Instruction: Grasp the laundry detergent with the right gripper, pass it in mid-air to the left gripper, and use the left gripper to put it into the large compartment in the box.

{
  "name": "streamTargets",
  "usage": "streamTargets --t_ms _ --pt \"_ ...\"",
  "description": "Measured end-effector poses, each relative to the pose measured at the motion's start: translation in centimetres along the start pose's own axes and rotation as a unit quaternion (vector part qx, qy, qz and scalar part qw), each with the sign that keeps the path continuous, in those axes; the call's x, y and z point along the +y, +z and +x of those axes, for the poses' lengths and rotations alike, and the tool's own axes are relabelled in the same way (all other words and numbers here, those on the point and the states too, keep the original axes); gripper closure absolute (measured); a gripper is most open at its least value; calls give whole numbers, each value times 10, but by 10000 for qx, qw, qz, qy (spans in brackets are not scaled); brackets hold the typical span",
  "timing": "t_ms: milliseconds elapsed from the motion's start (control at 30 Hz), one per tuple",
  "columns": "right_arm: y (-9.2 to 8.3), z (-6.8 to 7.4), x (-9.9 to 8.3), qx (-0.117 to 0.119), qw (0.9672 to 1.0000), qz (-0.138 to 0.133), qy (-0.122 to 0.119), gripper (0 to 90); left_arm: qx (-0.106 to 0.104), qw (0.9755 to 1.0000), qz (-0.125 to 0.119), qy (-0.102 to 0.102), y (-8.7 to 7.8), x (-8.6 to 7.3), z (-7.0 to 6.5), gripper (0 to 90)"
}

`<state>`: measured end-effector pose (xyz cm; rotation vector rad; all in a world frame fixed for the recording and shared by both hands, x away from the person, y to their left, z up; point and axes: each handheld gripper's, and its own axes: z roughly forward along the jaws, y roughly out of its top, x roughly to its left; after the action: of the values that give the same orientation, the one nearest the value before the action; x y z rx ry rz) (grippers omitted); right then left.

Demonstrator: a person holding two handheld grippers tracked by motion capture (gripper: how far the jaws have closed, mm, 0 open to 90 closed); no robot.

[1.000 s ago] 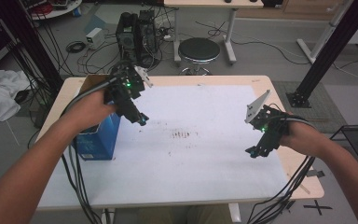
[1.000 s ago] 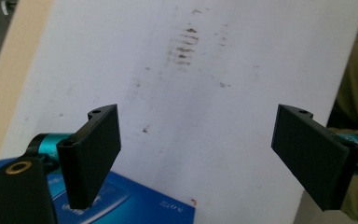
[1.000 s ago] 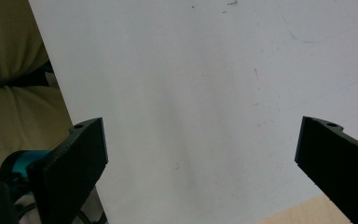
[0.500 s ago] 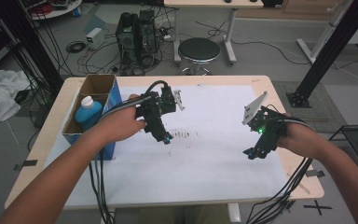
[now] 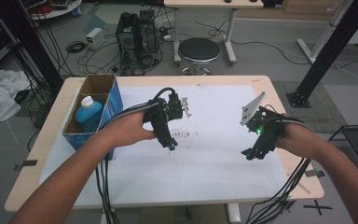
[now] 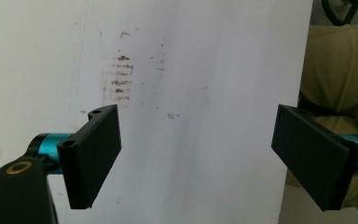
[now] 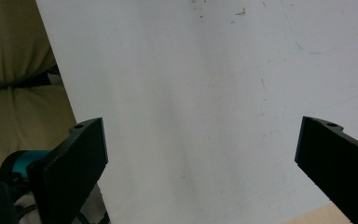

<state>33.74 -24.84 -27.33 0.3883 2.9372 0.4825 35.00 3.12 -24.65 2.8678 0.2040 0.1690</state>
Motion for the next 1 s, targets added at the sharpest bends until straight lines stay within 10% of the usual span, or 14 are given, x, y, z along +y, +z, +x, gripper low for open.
streamTargets --t_ms 1000 --pt "7 1 9 54 10000 14 -30 14 -26 9998 -180 -57 -1 -8 2 158"
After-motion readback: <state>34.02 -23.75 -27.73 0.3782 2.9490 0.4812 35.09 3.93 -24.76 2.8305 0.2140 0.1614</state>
